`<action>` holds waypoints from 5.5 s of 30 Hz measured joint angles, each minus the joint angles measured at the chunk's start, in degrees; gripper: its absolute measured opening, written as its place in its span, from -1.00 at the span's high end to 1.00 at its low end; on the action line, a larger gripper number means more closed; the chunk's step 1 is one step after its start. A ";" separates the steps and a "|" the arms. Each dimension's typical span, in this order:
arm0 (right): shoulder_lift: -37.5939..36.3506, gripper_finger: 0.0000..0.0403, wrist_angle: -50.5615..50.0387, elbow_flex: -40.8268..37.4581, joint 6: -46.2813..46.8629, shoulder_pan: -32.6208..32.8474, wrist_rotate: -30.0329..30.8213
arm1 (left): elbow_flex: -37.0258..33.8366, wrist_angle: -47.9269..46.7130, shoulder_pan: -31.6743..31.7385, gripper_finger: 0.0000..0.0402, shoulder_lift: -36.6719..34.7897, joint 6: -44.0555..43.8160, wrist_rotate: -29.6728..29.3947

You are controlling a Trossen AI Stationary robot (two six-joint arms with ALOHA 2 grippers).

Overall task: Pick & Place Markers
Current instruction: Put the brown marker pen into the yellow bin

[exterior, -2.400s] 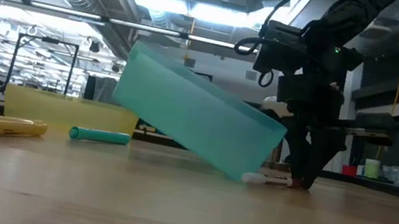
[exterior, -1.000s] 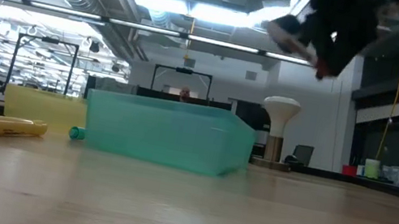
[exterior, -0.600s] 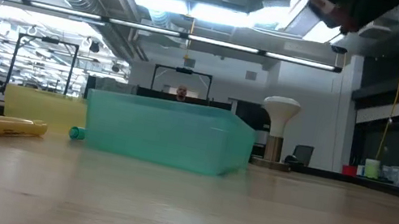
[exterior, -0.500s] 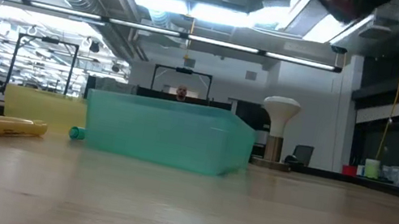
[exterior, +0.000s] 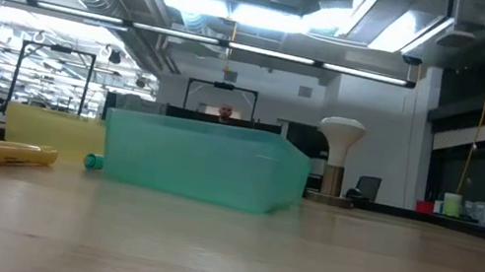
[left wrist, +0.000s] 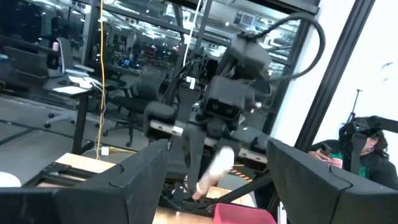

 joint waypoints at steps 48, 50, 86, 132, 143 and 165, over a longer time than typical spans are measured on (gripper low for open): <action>12.11 0.85 36.37 -0.02 -3.06 -4.85 5.30 | 0.02 9.25 0.00 -0.25 0.00 3.87 -4.40; 12.11 0.85 36.37 -0.02 -2.88 -5.06 5.28 | 0.02 9.22 0.00 -0.17 0.00 3.87 -4.39; 12.09 0.74 36.36 -0.02 -1.55 -5.16 1.89 | 0.00 8.96 0.00 0.84 0.00 3.94 -4.74; -0.98 -0.22 19.99 0.00 1.88 -5.14 2.27 | 0.00 -35.48 22.44 0.84 0.01 -11.22 -11.86; -0.98 -0.22 19.52 0.00 1.64 -5.11 2.28 | 0.00 -44.81 34.25 0.84 0.00 -13.93 -10.80; -0.96 -0.22 17.79 0.00 1.61 -5.16 5.33 | 0.02 -53.94 48.69 0.84 15.20 -9.60 -5.40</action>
